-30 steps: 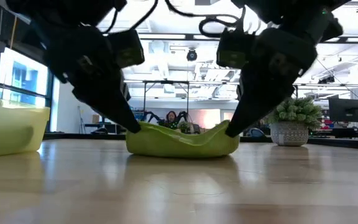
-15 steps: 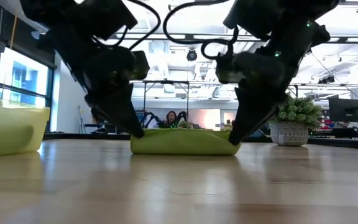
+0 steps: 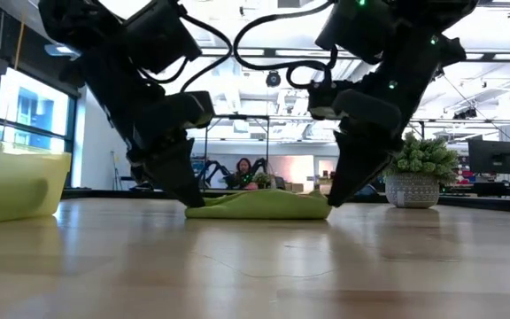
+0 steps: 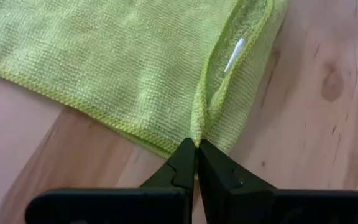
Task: Roll microfiber towels into tight, uniform cylinder then place into a basket
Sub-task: Roll the light green microfiber towel
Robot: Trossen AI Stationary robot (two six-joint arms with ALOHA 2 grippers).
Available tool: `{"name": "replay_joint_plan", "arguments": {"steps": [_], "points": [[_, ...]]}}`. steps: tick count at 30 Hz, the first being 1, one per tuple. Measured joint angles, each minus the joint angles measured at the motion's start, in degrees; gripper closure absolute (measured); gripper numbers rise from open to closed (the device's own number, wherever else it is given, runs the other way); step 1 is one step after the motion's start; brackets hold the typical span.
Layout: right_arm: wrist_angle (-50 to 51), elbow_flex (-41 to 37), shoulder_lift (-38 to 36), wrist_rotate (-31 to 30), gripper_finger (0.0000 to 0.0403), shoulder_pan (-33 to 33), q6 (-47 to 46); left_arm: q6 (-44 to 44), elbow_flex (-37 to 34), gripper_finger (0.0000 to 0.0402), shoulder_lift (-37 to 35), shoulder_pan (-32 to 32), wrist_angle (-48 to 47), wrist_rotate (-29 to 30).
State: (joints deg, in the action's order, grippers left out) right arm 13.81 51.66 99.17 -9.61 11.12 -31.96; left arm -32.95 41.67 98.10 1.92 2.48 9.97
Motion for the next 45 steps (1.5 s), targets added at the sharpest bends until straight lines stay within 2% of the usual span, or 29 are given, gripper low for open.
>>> {"name": "replay_joint_plan", "arguments": {"steps": [4,10,13,18,28,31,35,41,45], "points": [[1.54,0.0,-2.6,2.18,0.0303,-0.64,0.93,0.04,0.02,0.0399,0.36,-0.43,-0.48,0.11],[-4.79,0.0,-4.58,3.87,0.0307,1.19,7.05,-0.46,0.14,0.0399,1.24,-0.41,-0.19,1.0],[-8.45,0.04,-3.26,3.1,0.0312,2.44,11.65,-0.94,0.15,0.0399,1.27,-0.43,-0.33,1.02],[-8.77,0.04,-0.05,-2.42,0.0315,2.44,14.64,-0.93,0.11,0.0399,1.29,-0.43,0.04,1.01],[-6.0,0.02,2.91,-2.84,0.0315,-1.53,17.05,-0.92,0.07,0.0399,1.43,-0.45,0.57,1.01],[-5.48,0.02,2.91,-1.33,0.0315,-2.18,18.36,-0.93,0.04,0.0396,1.45,-0.45,0.74,1.15],[-5.07,0.02,3.22,-0.76,0.0315,-2.15,18.99,0.82,0.0,0.0376,1.47,-0.36,1.44,1.78],[-3.63,0.07,3.54,-0.7,0.0315,-2.15,18.99,5.92,2.18,0.032,1.47,-0.41,0.65,1.48],[-3.46,0.07,3.54,-0.69,0.0315,-2.15,18.49,12.39,6.0,0.0285,1.45,-0.43,-5.5,0.9]]}}
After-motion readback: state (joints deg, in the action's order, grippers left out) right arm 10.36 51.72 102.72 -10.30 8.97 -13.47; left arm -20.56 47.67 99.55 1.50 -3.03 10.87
